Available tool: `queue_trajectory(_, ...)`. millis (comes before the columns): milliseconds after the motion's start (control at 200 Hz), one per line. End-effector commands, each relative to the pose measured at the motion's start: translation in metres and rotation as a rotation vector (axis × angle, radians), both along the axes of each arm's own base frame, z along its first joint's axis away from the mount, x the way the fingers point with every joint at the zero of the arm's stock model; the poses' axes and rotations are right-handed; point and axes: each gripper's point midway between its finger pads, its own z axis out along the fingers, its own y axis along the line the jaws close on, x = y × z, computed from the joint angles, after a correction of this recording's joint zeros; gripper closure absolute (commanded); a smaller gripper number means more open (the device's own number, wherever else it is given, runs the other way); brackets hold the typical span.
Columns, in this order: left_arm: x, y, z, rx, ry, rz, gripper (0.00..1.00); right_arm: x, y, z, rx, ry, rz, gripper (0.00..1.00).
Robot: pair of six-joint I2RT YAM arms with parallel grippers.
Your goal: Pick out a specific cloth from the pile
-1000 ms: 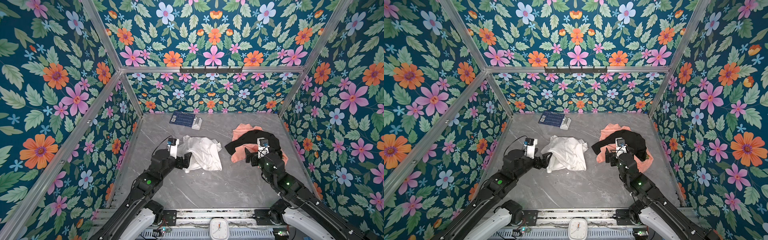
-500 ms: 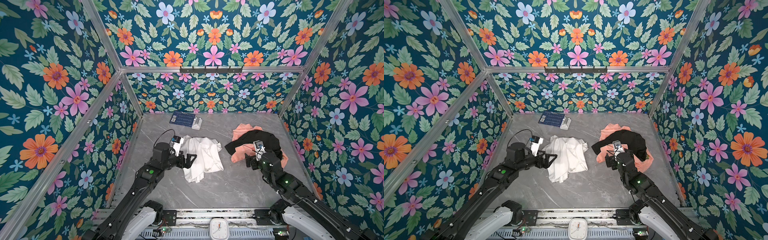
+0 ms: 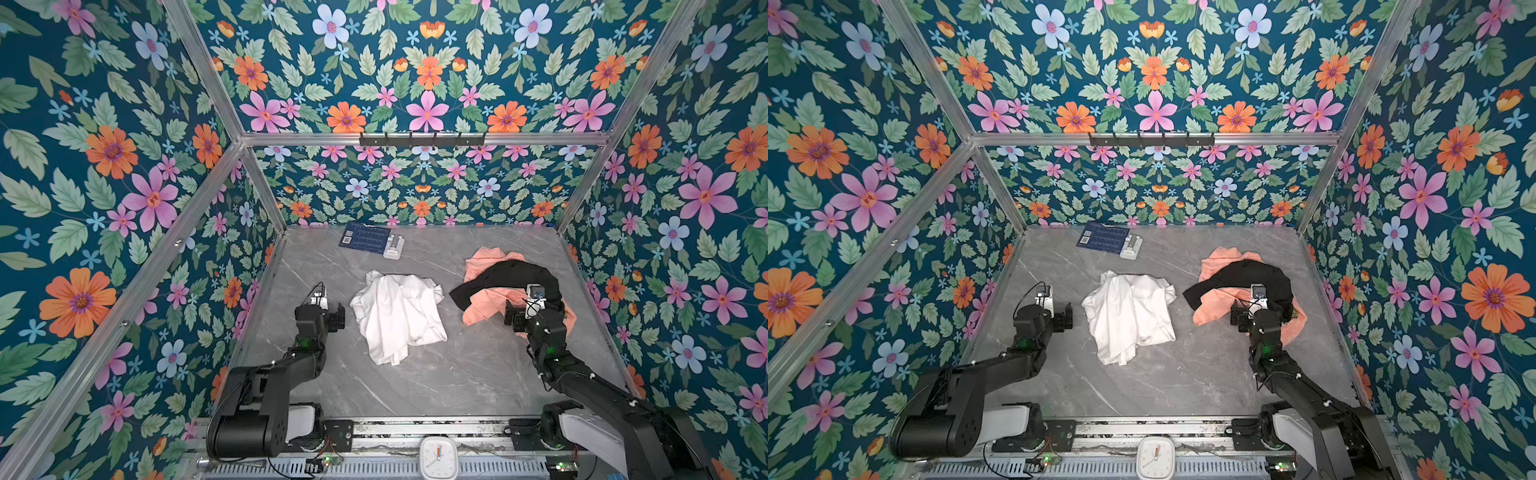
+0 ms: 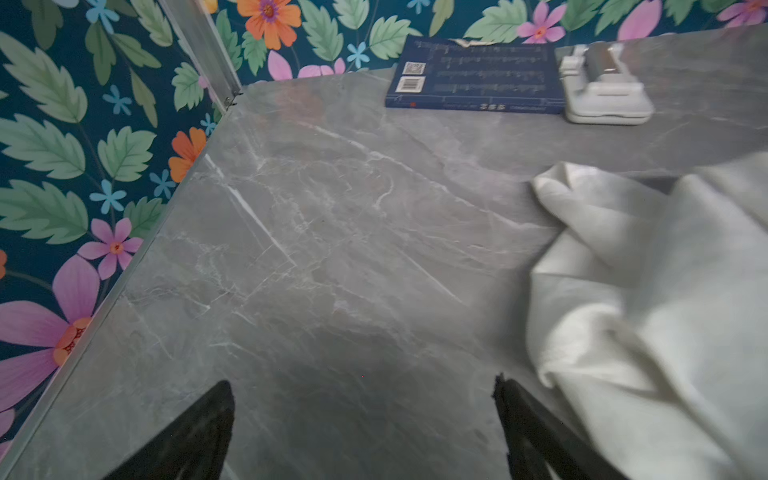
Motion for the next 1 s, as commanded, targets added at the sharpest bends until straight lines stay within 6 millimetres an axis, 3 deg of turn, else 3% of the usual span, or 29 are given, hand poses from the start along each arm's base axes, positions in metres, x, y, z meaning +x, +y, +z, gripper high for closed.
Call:
queue_trajectory(0,0.025,0.009,0.044,-0.081,-0.211,-0.004,0.01,0.013,0.000,0.025,-0.020,-0.125,0.000,0.01)
queue_trajectory(105,0.034,0.018,0.042,-0.146,-0.217,0.062,0.00,0.018,-0.004,0.014,-0.021,-0.106,-0.023,0.01)
queue_trajectory(170,0.023,0.014,0.030,-0.135,-0.268,0.046,0.01,0.021,-0.014,0.005,0.003,-0.103,-0.064,0.01)
queue_trajectory(205,0.021,0.018,0.039,-0.135,-0.341,0.069,0.00,0.021,-0.019,0.002,0.019,-0.107,-0.084,0.01)
queue_trajectory(245,0.021,0.022,0.031,-0.130,-0.291,0.108,0.00,0.020,-0.023,-0.005,0.030,-0.092,-0.095,0.01)
queue_trajectory(530,0.030,0.019,0.030,-0.107,-0.273,0.111,0.00,0.008,-0.026,-0.005,0.055,-0.200,-0.089,0.01)
queue_trajectory(685,0.038,-0.002,0.024,-0.092,-0.225,-0.010,0.00,0.012,-0.021,-0.009,0.036,-0.194,-0.061,0.01)
queue_trajectory(990,0.041,-0.002,0.025,-0.093,-0.227,-0.012,0.00,0.017,-0.016,-0.013,0.029,-0.152,-0.040,0.01)
